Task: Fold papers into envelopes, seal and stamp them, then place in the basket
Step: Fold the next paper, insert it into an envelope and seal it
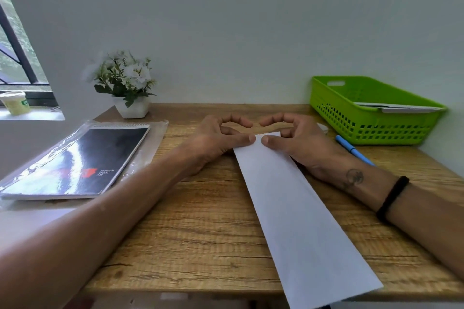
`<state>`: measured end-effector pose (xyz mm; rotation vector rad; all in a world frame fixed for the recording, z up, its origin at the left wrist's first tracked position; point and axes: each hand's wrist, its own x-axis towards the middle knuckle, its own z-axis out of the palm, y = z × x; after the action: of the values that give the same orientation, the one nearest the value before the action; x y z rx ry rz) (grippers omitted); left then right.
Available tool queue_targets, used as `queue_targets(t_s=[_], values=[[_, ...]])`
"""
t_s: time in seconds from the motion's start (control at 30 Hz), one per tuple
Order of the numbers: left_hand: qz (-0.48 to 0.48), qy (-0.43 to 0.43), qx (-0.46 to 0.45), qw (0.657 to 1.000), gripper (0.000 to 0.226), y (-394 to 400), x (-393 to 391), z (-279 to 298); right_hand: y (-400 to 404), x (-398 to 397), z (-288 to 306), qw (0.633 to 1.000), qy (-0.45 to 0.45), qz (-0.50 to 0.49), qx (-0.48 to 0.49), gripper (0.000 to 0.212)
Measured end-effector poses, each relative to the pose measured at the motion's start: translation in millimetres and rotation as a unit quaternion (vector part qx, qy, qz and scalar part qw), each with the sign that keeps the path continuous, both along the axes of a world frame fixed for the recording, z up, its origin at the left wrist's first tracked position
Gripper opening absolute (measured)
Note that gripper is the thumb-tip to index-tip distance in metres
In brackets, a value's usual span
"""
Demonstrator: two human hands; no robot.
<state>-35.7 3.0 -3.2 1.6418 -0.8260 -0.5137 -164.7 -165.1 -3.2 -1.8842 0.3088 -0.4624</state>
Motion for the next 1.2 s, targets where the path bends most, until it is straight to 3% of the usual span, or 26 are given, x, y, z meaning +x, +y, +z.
queue_targets(t_s=[0.3, 0.4, 0.57, 0.8, 1.03, 1.2], values=[[0.015, 0.044, -0.014, 0.999, 0.026, 6, 8, 3, -7, 7, -3, 0.999, 0.01, -0.047, -0.007, 0.043], [0.015, 0.031, -0.005, 0.999, 0.024, 7, 6, 2, -5, 5, -1, 0.999, 0.003, -0.047, 0.005, 0.034], [0.004, -0.002, -0.005, 1.0, 0.026, 3, 2, -2, -1, 0, 1, 0.999, -0.006, -0.038, -0.037, 0.038], [0.011, -0.003, -0.03, 0.999, 0.026, 6, 10, 3, -5, 4, -3, 0.999, -0.007, -0.046, 0.011, 0.022], [0.03, 0.001, -0.051, 0.998, 0.022, 10, 17, 3, -8, 6, -2, 0.994, -0.034, -0.077, 0.063, 0.022], [0.099, 0.027, -0.095, 0.99, 0.016, 12, 21, 2, -10, 3, 2, 0.99, -0.026, -0.034, 0.133, 0.033]])
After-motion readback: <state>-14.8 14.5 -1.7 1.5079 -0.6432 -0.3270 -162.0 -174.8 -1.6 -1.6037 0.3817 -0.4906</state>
